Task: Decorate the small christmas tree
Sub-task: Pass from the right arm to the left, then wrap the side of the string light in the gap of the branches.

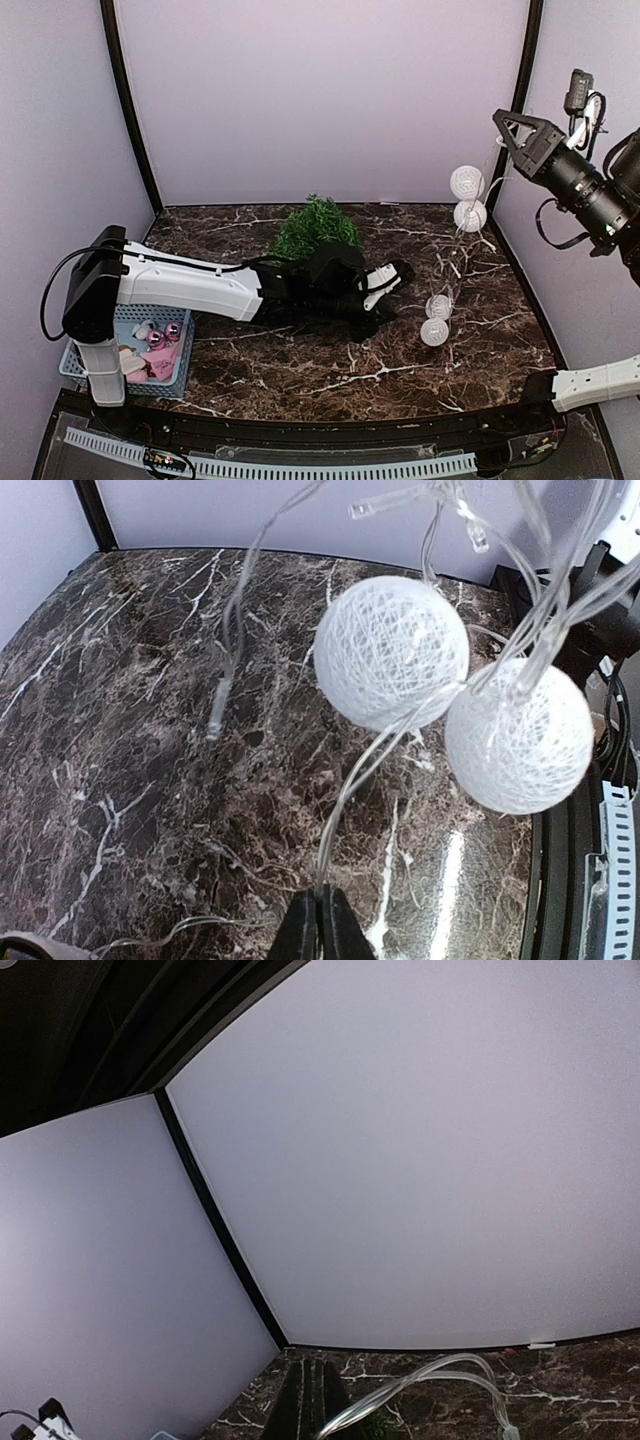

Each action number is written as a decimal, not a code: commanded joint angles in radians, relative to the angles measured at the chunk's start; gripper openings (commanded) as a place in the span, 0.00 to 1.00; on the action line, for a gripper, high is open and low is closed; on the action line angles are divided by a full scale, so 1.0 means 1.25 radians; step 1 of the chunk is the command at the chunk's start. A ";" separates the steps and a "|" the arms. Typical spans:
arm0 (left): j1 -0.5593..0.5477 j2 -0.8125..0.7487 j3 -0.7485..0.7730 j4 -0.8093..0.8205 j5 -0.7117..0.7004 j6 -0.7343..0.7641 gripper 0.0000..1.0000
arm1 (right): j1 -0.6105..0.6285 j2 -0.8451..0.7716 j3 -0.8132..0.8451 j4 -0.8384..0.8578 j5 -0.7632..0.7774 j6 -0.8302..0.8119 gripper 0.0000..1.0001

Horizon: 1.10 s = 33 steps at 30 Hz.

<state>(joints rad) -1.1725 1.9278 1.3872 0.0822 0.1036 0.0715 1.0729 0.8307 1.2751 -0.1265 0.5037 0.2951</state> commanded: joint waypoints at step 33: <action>-0.019 -0.415 -0.009 -0.234 -0.114 -0.149 0.00 | -0.292 -0.013 -0.547 0.166 -0.746 0.203 0.88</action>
<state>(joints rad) -1.1942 1.4555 1.3312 -0.1829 -0.0422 -0.0719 0.6880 0.7231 0.6281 -0.1280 -0.2241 0.5732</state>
